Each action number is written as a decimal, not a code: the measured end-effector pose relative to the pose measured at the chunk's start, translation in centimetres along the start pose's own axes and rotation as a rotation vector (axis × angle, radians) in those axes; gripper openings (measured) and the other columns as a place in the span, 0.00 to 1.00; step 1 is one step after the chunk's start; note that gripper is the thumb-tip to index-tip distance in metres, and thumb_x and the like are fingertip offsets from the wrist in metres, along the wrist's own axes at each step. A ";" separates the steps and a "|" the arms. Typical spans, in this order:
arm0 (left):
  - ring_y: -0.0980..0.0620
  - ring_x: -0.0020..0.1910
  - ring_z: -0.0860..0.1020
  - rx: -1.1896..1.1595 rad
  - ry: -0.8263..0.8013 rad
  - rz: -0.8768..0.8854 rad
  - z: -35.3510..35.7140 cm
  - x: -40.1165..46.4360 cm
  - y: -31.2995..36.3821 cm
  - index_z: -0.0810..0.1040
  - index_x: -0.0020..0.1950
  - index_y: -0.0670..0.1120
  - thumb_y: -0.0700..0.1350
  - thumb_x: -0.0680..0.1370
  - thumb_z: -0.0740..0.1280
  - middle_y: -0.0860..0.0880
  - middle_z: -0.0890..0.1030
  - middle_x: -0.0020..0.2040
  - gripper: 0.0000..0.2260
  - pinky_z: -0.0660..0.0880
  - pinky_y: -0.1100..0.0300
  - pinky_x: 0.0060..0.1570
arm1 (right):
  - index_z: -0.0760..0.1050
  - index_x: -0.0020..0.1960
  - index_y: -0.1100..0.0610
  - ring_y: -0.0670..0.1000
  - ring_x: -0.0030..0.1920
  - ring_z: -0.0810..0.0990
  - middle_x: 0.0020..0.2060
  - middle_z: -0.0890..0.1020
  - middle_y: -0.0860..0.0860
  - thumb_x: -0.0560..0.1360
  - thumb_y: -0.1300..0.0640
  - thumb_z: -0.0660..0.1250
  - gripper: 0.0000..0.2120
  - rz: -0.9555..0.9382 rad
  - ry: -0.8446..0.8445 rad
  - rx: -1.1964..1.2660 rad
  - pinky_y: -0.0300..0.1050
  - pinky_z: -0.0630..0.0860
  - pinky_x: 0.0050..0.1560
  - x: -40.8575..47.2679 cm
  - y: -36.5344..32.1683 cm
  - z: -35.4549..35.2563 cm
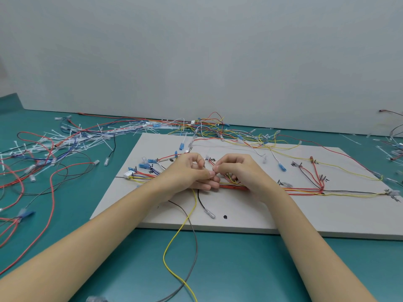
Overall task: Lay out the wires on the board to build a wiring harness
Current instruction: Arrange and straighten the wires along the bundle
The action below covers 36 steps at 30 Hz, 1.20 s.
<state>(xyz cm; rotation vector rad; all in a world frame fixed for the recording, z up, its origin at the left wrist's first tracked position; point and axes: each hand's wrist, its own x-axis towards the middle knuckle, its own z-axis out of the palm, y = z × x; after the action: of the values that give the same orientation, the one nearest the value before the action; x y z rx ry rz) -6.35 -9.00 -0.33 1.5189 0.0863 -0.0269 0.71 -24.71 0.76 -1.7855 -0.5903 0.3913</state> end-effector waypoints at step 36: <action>0.44 0.37 0.84 -0.023 0.060 0.030 0.2 -0.1 -0.1 0.64 0.43 0.44 0.27 0.75 0.66 0.34 0.84 0.43 0.15 0.82 0.58 0.39 | 0.83 0.43 0.63 0.52 0.40 0.71 0.38 0.79 0.60 0.74 0.56 0.72 0.09 0.031 -0.035 -0.083 0.45 0.66 0.46 0.0 0.7 -0.6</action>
<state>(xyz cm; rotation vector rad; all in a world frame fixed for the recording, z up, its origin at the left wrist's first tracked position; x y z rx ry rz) -6.43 -9.25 -0.39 1.4980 0.1119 0.0434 1.19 -25.28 0.24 -1.8723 -0.6121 0.4250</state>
